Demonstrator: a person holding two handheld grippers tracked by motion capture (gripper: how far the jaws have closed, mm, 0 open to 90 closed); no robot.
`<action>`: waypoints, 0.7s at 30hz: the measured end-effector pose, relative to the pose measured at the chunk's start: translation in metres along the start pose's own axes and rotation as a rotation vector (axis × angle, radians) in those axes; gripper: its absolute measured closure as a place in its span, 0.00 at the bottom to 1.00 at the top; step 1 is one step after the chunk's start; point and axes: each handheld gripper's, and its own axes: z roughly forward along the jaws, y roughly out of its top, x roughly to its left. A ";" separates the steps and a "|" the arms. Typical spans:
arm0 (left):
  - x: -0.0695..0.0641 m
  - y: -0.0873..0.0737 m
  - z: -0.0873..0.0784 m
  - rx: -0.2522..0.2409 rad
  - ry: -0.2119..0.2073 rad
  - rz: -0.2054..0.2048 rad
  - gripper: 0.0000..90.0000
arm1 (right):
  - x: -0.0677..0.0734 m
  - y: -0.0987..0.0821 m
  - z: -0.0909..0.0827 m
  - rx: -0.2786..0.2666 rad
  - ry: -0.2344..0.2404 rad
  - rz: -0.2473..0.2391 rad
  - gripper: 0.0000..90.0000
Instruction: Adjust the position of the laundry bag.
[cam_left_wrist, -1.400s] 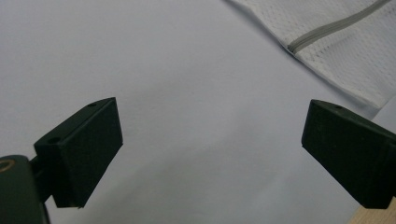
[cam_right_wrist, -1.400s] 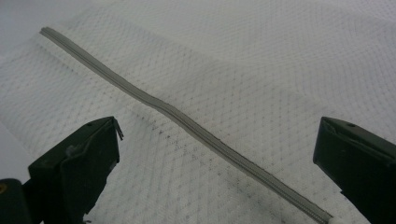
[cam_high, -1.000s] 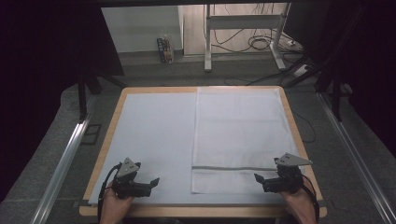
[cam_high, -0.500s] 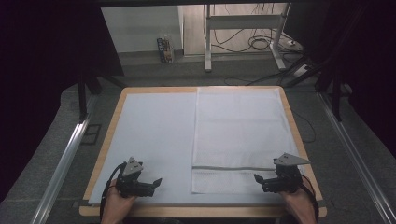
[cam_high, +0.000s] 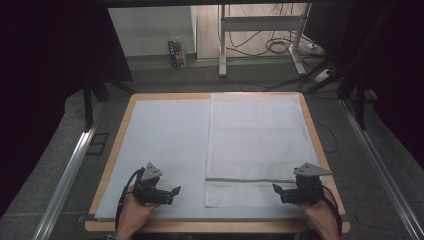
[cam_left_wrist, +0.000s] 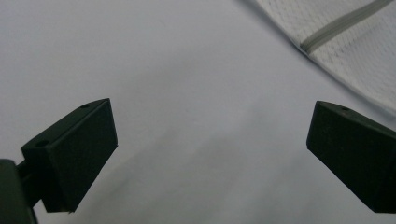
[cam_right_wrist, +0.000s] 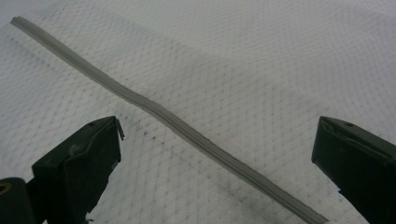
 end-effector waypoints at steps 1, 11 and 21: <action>0.000 0.001 0.001 -0.004 0.001 0.001 0.03 | -0.001 0.000 0.000 -0.004 -0.003 0.009 0.01; 0.000 0.017 0.016 -0.029 0.015 0.053 0.12 | -0.016 0.003 -0.003 0.013 -0.019 0.083 0.08; -0.014 0.034 0.046 0.018 -0.022 0.139 0.20 | -0.026 0.002 -0.006 0.043 -0.052 0.074 0.22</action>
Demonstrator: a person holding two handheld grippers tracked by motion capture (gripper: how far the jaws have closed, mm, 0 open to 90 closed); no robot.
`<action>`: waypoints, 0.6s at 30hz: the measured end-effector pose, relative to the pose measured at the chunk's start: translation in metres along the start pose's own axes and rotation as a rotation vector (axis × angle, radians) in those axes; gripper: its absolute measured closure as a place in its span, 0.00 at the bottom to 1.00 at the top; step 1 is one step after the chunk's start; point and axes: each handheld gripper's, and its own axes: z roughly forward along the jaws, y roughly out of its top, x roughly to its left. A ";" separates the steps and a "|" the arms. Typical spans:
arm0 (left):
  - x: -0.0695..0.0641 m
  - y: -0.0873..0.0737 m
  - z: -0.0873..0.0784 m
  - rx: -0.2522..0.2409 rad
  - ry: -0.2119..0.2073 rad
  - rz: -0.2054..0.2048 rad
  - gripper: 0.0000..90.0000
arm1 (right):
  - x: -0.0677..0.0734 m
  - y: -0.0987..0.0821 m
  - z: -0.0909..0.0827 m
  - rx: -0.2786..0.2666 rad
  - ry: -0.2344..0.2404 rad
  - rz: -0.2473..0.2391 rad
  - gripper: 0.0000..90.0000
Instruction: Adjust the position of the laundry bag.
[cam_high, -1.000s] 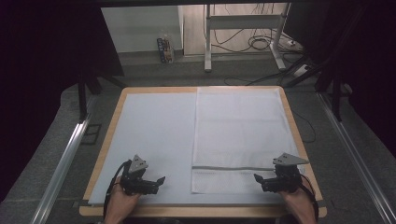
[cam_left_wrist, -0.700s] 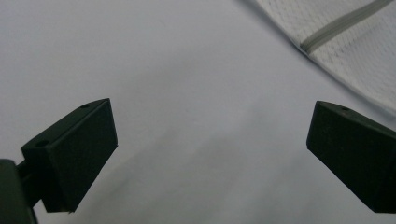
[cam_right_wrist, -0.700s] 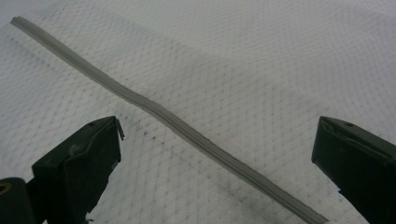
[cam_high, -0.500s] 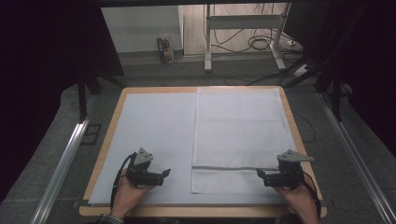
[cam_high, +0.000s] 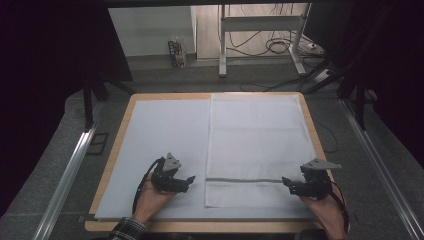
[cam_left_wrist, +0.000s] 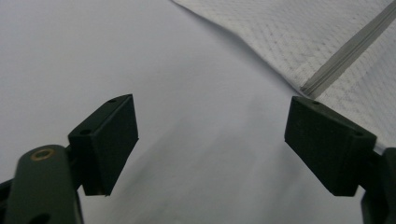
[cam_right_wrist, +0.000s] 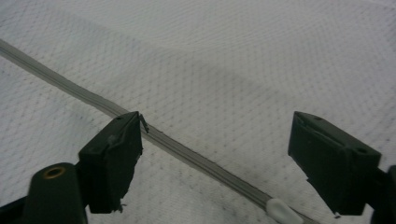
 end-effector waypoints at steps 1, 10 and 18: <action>-0.001 0.002 0.002 0.001 -0.007 0.002 0.22 | -0.004 0.000 -0.003 -0.004 -0.016 0.005 0.27; -0.001 0.013 0.012 -0.025 -0.036 -0.007 0.41 | -0.041 -0.011 -0.016 0.010 -0.156 0.081 0.49; -0.003 0.022 0.026 -0.014 -0.033 -0.013 0.52 | -0.055 -0.015 -0.021 0.041 -0.250 0.098 0.72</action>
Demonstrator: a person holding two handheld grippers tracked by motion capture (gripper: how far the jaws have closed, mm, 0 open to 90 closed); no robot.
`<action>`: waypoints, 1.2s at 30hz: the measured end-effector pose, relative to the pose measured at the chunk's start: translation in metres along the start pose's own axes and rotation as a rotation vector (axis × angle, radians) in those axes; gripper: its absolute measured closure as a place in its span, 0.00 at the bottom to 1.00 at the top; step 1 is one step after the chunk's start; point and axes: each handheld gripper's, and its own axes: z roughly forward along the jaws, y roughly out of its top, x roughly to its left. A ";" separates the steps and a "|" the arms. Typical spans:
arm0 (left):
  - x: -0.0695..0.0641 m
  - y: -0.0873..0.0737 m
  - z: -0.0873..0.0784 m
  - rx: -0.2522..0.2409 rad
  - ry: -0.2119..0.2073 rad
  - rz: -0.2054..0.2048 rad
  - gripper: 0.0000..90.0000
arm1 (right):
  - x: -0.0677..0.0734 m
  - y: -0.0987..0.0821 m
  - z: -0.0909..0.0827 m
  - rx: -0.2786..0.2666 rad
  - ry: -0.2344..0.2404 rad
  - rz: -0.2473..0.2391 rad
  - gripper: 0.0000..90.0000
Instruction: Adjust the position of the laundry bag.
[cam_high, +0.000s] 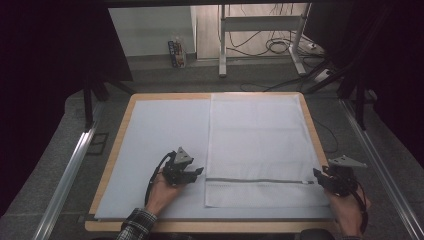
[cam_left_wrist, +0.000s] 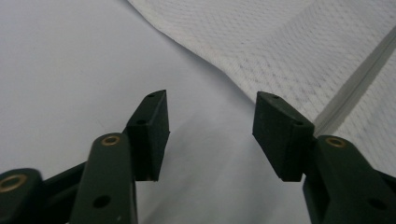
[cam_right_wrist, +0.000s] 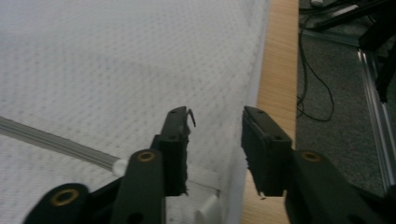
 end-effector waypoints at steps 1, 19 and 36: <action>0.000 0.001 0.002 0.001 0.000 -0.002 0.54 | -0.002 0.000 0.001 0.002 0.000 0.008 0.74; -0.007 0.014 0.030 0.020 -0.031 -0.007 0.48 | -0.002 -0.001 0.022 0.089 0.055 0.001 0.75; -0.015 0.016 0.031 0.036 -0.045 0.022 0.70 | -0.011 -0.004 0.023 0.077 0.070 0.070 0.72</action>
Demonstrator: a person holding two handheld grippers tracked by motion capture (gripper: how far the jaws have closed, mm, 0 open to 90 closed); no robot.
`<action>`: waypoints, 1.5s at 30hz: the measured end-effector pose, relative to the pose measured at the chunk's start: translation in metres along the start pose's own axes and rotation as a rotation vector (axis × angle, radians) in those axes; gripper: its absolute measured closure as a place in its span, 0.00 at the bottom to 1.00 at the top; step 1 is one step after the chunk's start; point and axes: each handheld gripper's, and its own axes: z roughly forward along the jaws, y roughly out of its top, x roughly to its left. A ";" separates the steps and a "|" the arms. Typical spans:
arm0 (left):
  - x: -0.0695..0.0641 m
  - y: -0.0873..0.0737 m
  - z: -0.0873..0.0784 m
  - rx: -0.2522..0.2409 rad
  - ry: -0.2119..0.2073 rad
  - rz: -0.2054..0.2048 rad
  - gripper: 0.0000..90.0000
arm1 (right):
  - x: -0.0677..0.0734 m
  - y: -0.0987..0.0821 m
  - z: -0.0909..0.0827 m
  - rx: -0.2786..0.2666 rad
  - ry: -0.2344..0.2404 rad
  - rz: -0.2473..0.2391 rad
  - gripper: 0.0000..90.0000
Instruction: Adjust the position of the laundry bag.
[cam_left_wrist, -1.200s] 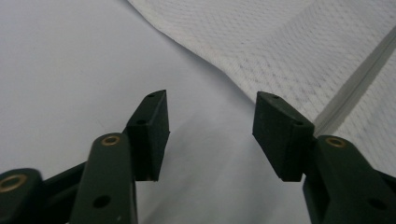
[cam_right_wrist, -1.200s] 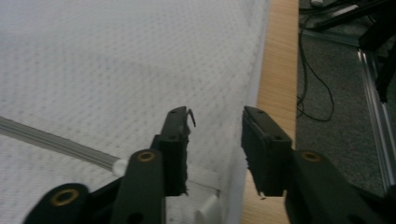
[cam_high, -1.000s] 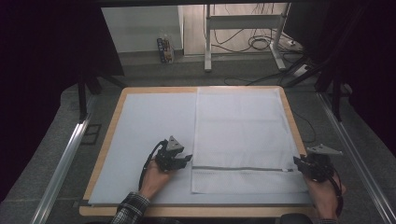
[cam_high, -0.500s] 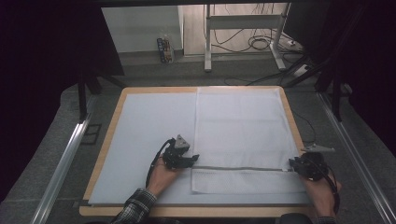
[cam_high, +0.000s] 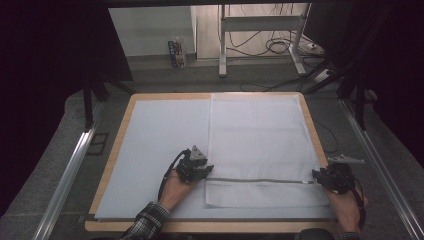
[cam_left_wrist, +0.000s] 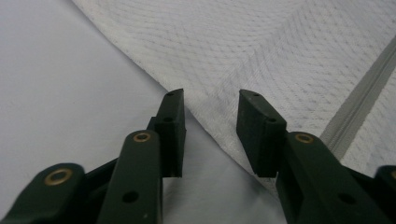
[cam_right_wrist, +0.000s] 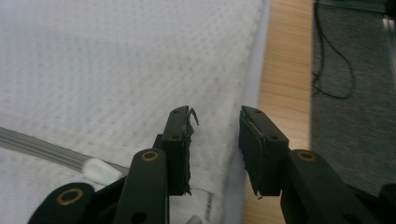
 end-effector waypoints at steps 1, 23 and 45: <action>0.000 0.000 0.000 -0.002 -0.003 -0.002 0.71 | 0.001 0.001 0.000 0.007 0.005 -0.004 0.77; 0.012 -0.003 -0.005 -0.005 -0.099 -0.123 0.99 | 0.011 0.004 -0.006 0.049 0.010 -0.004 0.98; 0.030 -0.022 -0.042 0.036 -0.074 -0.117 0.99 | 0.044 0.013 -0.004 0.020 0.106 -0.140 0.98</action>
